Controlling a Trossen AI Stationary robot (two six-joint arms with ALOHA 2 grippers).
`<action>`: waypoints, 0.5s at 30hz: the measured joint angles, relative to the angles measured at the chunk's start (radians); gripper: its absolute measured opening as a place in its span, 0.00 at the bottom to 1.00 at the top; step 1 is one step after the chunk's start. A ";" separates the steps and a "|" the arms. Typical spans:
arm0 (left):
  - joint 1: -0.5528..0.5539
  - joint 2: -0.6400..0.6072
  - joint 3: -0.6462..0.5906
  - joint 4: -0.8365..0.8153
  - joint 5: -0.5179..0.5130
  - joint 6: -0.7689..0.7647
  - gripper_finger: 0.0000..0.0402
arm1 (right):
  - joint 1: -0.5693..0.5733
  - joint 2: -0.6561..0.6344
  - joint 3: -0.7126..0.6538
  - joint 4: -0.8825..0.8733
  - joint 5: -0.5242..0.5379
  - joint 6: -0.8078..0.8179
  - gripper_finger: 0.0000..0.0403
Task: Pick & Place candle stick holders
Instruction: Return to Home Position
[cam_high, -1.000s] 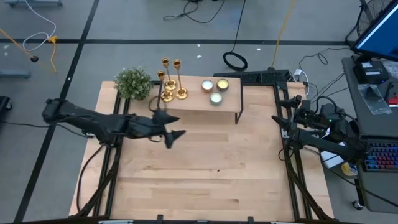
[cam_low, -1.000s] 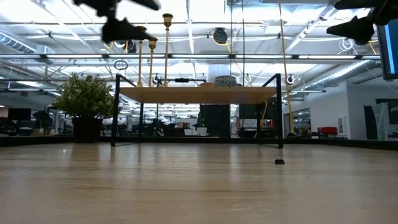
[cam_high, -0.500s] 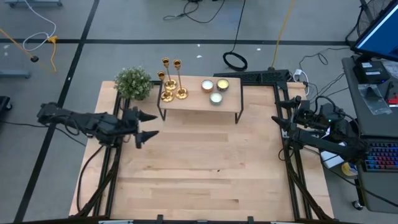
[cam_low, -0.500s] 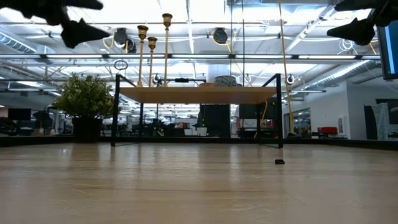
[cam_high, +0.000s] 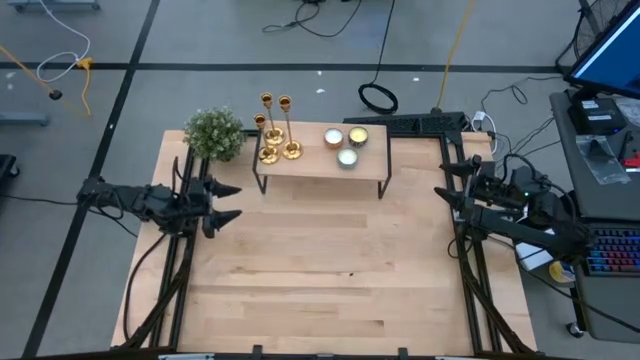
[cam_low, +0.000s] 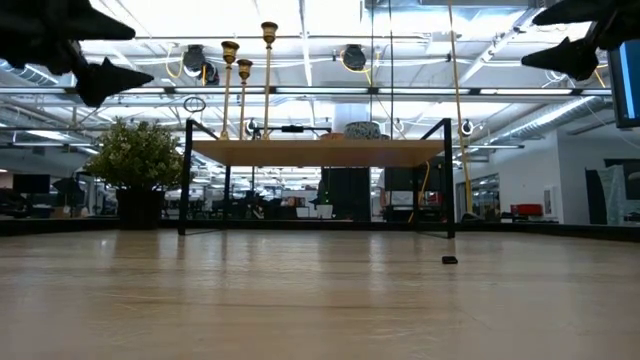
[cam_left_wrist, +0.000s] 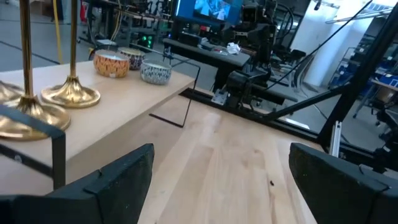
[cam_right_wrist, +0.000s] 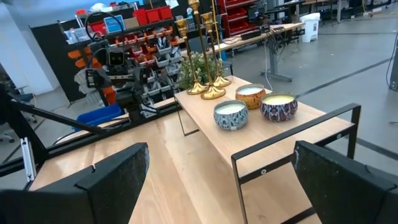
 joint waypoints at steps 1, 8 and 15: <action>0.000 -0.011 -0.010 0.000 0.000 0.000 0.91 | 0.000 0.000 -0.015 0.013 0.000 0.006 0.94; 0.000 -0.085 -0.077 -0.004 0.000 -0.005 0.91 | 0.000 0.000 -0.140 0.172 0.000 0.014 0.94; 0.000 -0.114 -0.126 -0.001 -0.013 -0.006 0.91 | 0.000 0.000 -0.265 0.268 0.004 0.043 0.94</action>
